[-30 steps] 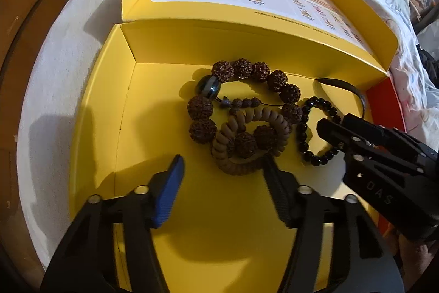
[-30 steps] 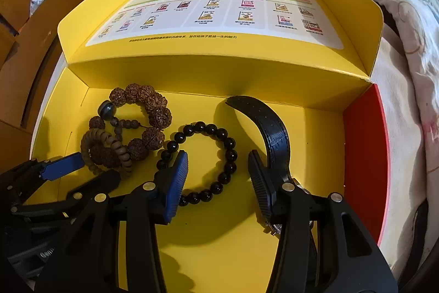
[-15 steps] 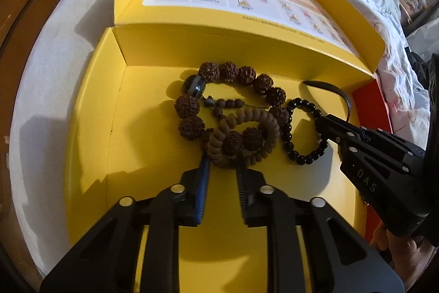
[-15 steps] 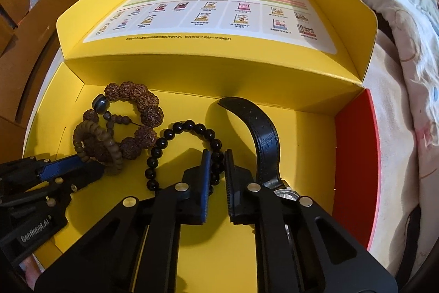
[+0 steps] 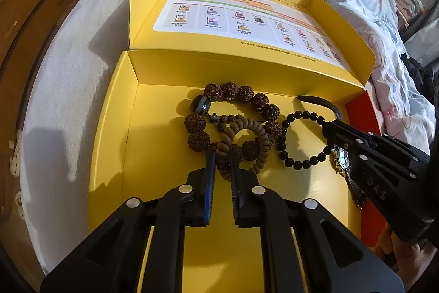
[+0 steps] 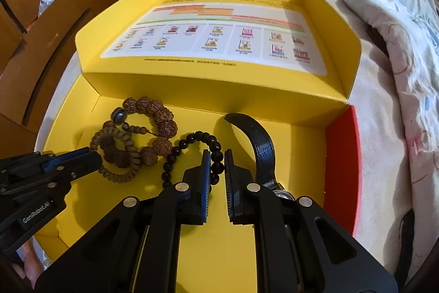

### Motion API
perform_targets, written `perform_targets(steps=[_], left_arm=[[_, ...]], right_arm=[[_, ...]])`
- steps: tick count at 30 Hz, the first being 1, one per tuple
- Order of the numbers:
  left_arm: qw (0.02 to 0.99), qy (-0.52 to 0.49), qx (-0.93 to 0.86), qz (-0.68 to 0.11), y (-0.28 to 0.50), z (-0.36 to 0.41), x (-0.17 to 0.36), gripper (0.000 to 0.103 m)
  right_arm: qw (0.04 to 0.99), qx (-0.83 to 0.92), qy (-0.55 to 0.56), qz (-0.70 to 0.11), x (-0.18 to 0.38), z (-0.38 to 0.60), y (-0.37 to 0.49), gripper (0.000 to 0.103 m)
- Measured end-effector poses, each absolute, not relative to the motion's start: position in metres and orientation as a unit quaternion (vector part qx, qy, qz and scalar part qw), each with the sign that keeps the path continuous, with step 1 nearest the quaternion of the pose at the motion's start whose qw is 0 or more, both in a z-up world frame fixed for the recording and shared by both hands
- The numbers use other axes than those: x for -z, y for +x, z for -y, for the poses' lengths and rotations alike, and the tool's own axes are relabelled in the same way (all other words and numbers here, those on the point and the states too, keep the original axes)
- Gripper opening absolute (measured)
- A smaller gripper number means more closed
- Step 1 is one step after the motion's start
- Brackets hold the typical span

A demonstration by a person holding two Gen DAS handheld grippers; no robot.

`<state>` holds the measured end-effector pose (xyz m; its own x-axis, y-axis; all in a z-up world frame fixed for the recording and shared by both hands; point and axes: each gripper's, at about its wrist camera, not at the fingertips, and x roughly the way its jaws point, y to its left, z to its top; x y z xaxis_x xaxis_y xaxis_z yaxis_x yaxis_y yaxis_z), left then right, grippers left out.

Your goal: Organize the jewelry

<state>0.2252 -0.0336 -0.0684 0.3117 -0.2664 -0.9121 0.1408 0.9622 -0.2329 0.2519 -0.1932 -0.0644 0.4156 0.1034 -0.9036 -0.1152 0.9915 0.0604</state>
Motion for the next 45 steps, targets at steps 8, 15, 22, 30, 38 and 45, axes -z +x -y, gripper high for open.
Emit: perform_targets(steps=[8,15,22,30,38,45], left_arm=[[0.822,-0.055,0.128,-0.551,0.214,0.03,0.043,0.011],[0.827,-0.054,0.128,-0.545,0.207,0.026,0.033,0.011],[0.809,-0.043,0.113,-0.575,0.22,0.032,0.067,0.011],[0.806,-0.039,0.099,-0.583,0.229,0.031,0.087,0.015],[0.803,-0.043,0.096,-0.586,0.229,0.03,0.09,0.03],[0.805,-0.039,0.1,-0.584,0.229,0.031,0.094,0.031]], right_arm=[[0.855,-0.066,-0.003,-0.515,0.038,0.194,0.242,0.008],[0.846,-0.077,-0.01,-0.527,0.042,0.19,0.236,0.009],[0.837,-0.072,-0.025,-0.542,0.072,0.186,0.25,0.015],[0.83,-0.055,-0.051,-0.552,0.091,0.187,0.258,0.025],[0.827,-0.05,-0.065,-0.556,0.095,0.182,0.262,0.042],[0.823,-0.044,-0.072,-0.562,0.102,0.183,0.263,0.039]])
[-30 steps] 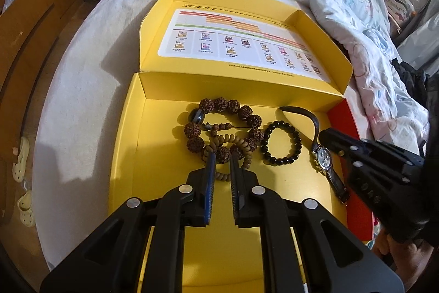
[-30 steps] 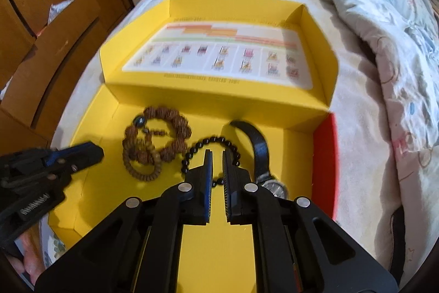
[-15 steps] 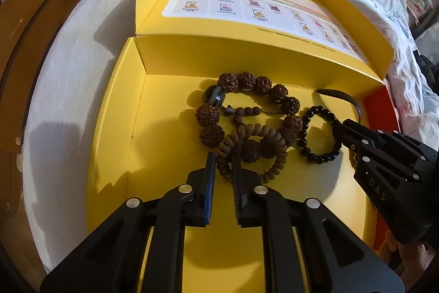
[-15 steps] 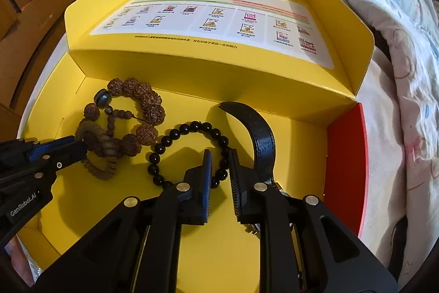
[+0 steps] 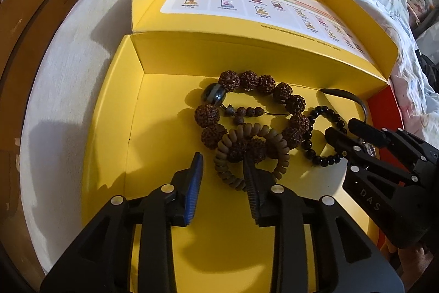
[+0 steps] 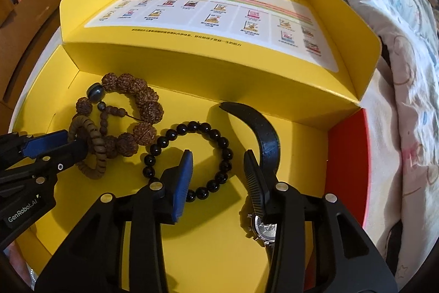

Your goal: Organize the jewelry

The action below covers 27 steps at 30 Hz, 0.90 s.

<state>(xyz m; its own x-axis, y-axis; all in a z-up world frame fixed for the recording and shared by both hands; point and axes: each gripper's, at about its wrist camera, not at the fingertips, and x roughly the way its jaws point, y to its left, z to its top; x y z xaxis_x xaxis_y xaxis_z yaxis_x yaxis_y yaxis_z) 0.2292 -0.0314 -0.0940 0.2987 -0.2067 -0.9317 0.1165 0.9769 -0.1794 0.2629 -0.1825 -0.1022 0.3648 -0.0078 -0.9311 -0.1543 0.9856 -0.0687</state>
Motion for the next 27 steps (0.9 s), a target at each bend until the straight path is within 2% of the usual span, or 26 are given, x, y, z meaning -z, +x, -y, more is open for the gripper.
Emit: perform_targets(steps=[2,5,8,13,15,17,27], left_arm=[[0.805,-0.035,0.103,-0.583,0.227,0.032,0.094,0.031],[0.805,-0.039,0.111,-0.582,0.227,0.032,0.094,0.023],[0.805,-0.038,0.111,-0.581,0.227,0.033,0.094,0.022],[0.804,-0.049,0.114,-0.581,0.226,0.029,0.091,0.018],[0.806,-0.052,0.115,-0.579,0.225,0.028,0.088,0.012],[0.808,-0.054,0.116,-0.575,0.225,0.028,0.084,0.011],[0.816,-0.056,0.119,-0.562,0.222,0.027,0.067,0.01]], right_arm=[[0.822,-0.048,-0.062,-0.564,0.103,0.184,0.263,0.034],[0.821,-0.048,-0.055,-0.566,0.102,0.186,0.263,0.023],[0.82,-0.047,-0.046,-0.569,0.102,0.189,0.262,0.012],[0.822,-0.053,-0.03,-0.566,0.098,0.194,0.262,0.011],[0.824,-0.055,-0.029,-0.563,0.094,0.193,0.261,0.011],[0.827,-0.056,-0.026,-0.558,0.089,0.193,0.26,0.011],[0.846,-0.065,-0.021,-0.529,0.053,0.19,0.248,0.011]])
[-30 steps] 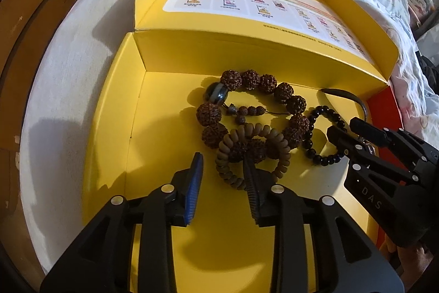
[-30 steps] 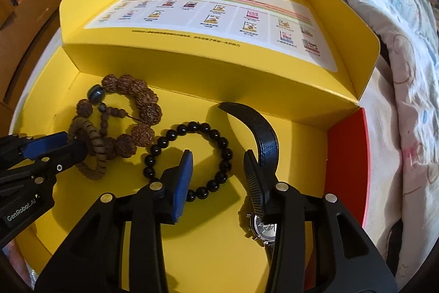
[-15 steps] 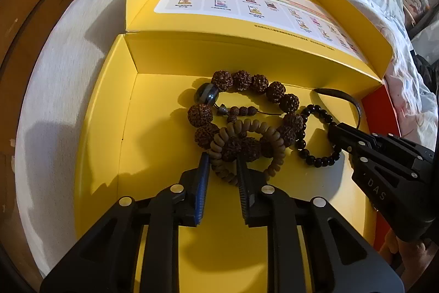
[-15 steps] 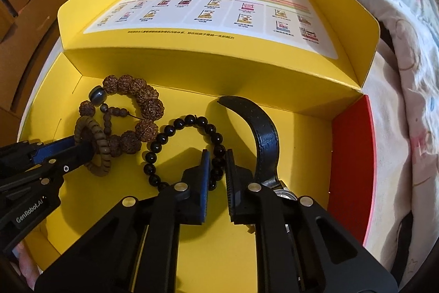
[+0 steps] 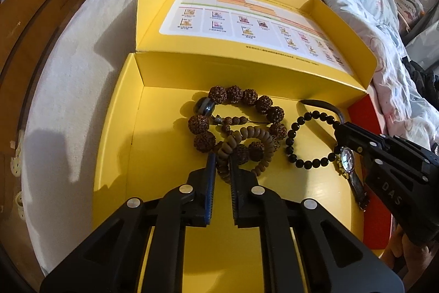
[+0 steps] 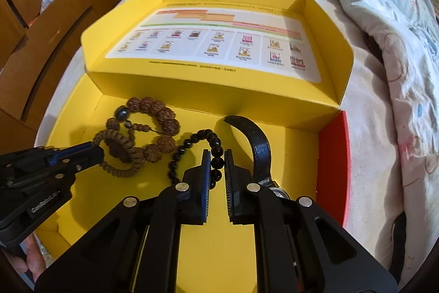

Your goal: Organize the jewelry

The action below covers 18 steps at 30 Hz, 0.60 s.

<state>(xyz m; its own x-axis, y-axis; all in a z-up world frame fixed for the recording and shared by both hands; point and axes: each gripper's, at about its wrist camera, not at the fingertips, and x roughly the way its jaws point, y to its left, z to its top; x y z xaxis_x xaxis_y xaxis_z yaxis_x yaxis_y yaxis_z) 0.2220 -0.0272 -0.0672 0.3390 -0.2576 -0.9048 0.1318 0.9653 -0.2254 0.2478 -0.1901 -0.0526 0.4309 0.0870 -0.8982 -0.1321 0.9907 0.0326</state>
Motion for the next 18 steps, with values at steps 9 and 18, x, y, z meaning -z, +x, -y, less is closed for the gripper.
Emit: perform_targets(steps=[9,18], left_arm=[[0.83,-0.052,0.127,-0.54,0.206,0.027,0.036,0.01],[0.842,-0.052,0.129,-0.522,0.187,0.023,0.01,0.01]], right_arm=[[0.862,-0.072,-0.025,-0.5,0.015,0.183,0.23,0.009],[0.849,-0.081,-0.03,-0.522,0.025,0.187,0.222,0.01]])
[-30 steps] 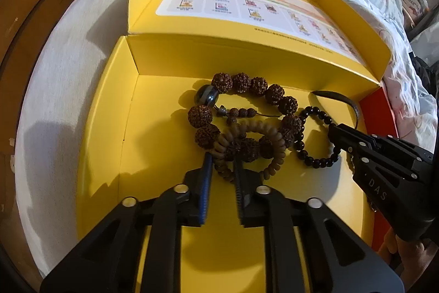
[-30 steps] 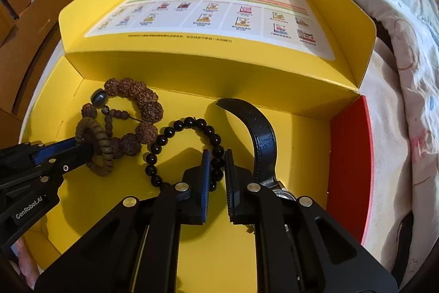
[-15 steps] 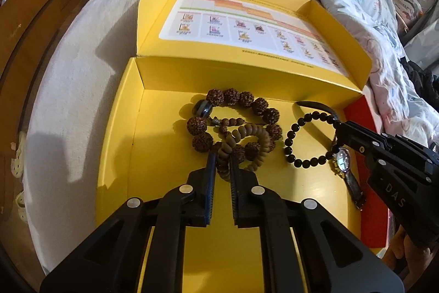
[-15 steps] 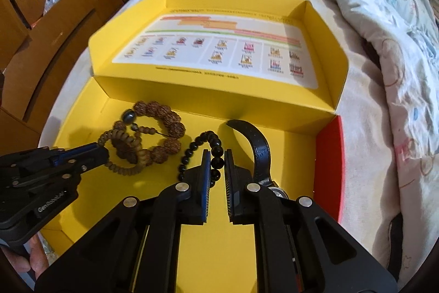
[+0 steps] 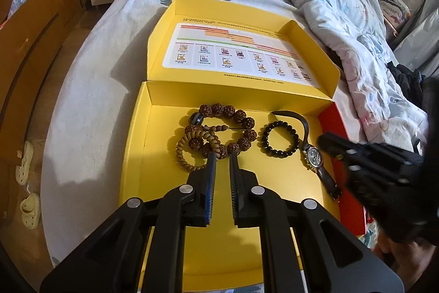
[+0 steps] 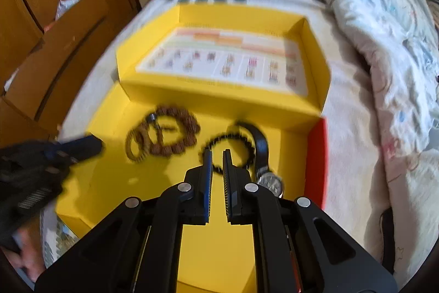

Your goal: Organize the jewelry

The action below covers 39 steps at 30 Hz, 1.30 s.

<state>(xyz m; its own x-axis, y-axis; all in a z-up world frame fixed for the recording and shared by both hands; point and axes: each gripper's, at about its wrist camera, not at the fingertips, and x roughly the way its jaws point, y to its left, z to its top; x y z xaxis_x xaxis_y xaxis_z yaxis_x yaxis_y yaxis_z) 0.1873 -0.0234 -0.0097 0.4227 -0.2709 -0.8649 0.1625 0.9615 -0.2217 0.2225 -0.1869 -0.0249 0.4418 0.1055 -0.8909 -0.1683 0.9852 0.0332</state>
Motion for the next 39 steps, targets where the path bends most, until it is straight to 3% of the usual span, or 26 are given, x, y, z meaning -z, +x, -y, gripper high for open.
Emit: perform_targets(steps=[6,14,21,39], left_arm=[[0.823,-0.054,0.11,-0.554,0.201,0.019,0.041,0.01],[0.805,-0.058,0.091,-0.583,0.222,0.013,0.076,0.011],[0.804,-0.062,0.08,-0.586,0.224,0.008,0.083,0.039],[0.794,-0.055,0.104,-0.597,0.226,0.013,0.095,0.044]], right_arm=[[0.84,-0.097,-0.048,-0.532,0.057,0.178,0.229,0.018],[0.823,-0.117,-0.081,-0.549,0.083,0.151,0.24,0.019],[0.821,-0.107,-0.106,-0.55,0.092,0.143,0.241,0.039],[0.809,-0.104,-0.116,-0.567,0.103,0.147,0.251,0.039]])
